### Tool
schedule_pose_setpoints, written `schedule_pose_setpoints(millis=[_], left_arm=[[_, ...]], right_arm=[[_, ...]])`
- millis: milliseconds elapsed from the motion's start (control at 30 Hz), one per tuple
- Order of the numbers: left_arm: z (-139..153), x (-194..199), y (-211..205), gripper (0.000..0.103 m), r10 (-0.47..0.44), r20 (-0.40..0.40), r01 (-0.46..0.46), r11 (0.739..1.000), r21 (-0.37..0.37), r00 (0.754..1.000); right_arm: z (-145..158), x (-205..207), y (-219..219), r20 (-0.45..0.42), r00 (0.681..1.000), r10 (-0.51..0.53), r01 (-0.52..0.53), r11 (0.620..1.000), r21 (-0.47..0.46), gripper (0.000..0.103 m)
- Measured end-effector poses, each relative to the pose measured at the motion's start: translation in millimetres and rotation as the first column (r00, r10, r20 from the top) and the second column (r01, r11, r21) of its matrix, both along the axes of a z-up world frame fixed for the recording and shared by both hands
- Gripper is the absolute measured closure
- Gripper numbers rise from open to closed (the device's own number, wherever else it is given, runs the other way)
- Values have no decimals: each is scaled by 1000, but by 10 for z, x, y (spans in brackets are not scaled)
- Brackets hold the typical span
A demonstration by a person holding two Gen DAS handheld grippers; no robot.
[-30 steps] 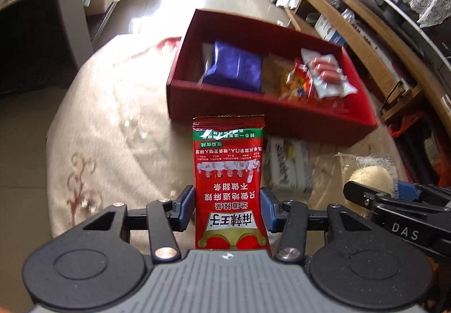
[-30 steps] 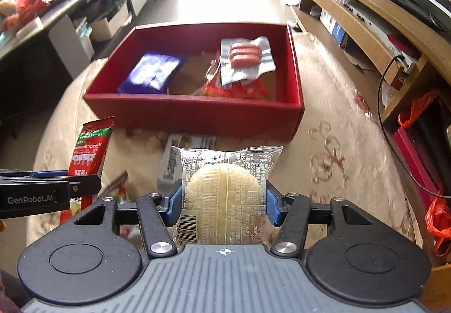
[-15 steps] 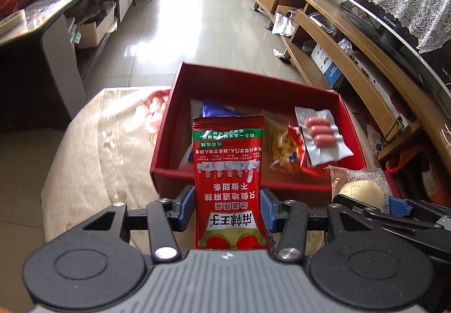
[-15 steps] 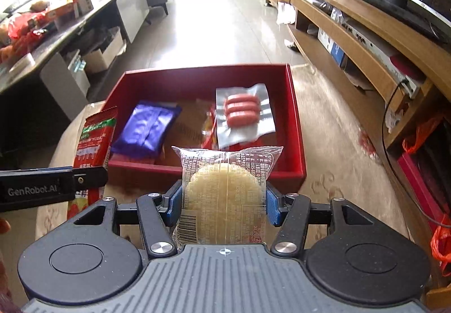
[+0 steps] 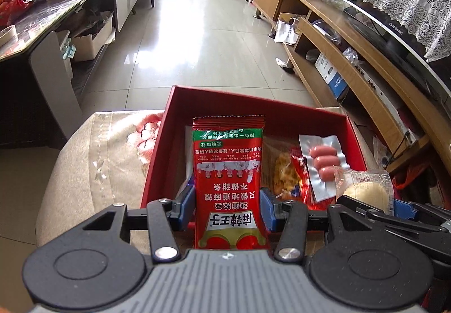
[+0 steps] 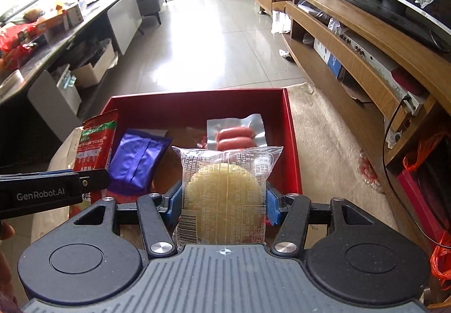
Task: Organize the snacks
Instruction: 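Lift both held snacks and carry them over the red box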
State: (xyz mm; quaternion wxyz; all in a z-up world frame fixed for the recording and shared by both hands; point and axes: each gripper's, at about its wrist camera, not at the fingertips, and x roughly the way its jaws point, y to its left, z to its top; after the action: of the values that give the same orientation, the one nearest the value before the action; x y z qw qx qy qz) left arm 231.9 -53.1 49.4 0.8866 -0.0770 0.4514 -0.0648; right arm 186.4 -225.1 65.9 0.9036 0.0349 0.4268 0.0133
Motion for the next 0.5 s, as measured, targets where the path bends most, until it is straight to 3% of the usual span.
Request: schedule_pose_setpoints(millis=[500], left_arm=[[-94, 277, -7, 59, 27, -6, -27, 999, 22, 1000]], right_arm=[[-83, 297, 16, -5, 1000, 3, -3, 1000, -9, 39]])
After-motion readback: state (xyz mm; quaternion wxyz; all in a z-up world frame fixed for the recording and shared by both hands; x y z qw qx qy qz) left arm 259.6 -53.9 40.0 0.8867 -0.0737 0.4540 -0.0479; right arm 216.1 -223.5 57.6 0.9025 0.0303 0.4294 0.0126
